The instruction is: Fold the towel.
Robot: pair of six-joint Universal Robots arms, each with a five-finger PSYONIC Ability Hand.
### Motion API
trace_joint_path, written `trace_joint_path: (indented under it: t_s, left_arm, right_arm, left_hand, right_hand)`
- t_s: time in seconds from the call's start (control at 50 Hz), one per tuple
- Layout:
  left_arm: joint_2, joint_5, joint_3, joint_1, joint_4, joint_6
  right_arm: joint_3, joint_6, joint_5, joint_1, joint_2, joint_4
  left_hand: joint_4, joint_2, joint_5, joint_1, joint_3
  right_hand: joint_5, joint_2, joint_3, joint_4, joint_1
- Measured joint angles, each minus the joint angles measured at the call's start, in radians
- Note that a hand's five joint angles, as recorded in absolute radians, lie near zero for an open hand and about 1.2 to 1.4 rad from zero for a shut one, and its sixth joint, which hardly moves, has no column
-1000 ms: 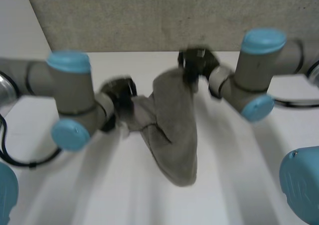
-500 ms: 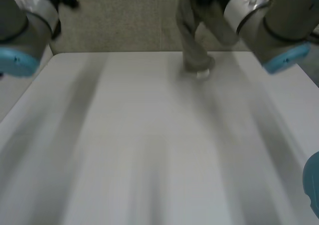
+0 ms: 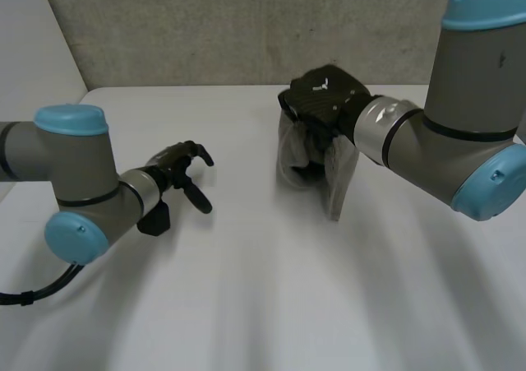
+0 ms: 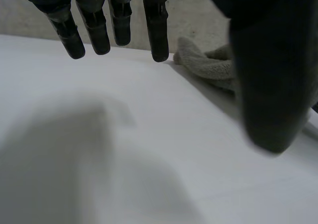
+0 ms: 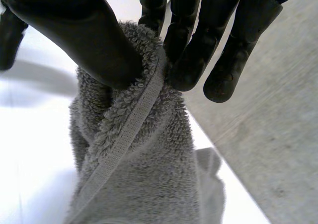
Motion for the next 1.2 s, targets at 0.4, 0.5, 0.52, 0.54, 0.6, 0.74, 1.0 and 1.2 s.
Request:
trace_joint_path:
  t_s: [0.4,0.5,0.52,0.54,0.6,0.74,1.0,1.2]
  left_arm:
    - [0.018,0.002,-0.017,-0.188,0.024,-0.351]
    - [0.028,-0.001,-0.037,-0.213,0.04,-0.422]
    - [0.032,-0.002,-0.044,-0.217,0.048,-0.434]
    - [0.034,-0.003,-0.048,-0.218,0.053,-0.439]
    - [0.043,-0.009,-0.067,-0.222,0.087,-0.455]
    - [0.055,-0.06,-0.105,-0.213,0.159,-0.459]
    - [0.079,-0.159,-0.104,-0.16,0.163,-0.409]
    - [0.152,-0.154,-0.021,-0.004,0.153,-0.249]
  right_arm:
    - [0.029,0.113,0.192,0.17,-0.18,-0.003]
    - [0.061,0.119,0.214,0.199,-0.208,-0.018]
    - [0.069,0.12,0.221,0.206,-0.212,-0.021]
    - [0.073,0.12,0.224,0.209,-0.213,-0.022]
    - [0.1,0.12,0.239,0.227,-0.225,-0.028]
    - [0.18,0.114,0.255,0.246,-0.294,-0.052]
    - [0.184,0.093,0.243,0.211,-0.377,-0.066]
    - [0.087,0.064,0.237,0.132,-0.368,-0.064]
  left_hand:
    - [0.0,-0.001,0.0,0.0,0.0]
    - [0.0,-0.001,0.0,0.0,0.0]
    - [0.0,-0.001,0.0,0.0,0.0]
    - [0.0,-0.001,0.0,0.0,0.0]
    - [0.0,-0.001,0.0,0.0,0.0]
    - [0.004,0.004,0.01,0.003,0.004]
    - [0.446,0.452,0.456,0.439,0.451]
    - [0.45,0.454,0.475,0.441,0.451]
  right_hand:
    - [0.0,0.0,0.0,0.001,0.0]
    - [0.0,0.0,0.0,0.001,0.0]
    - [0.0,0.0,0.0,0.001,0.0]
    - [0.0,0.0,0.0,0.001,0.0]
    - [0.0,0.0,0.0,0.001,0.0]
    - [0.0,0.0,0.0,0.002,0.0]
    - [0.0,0.0,0.0,0.002,0.0]
    - [0.0,0.0,0.0,0.002,0.0]
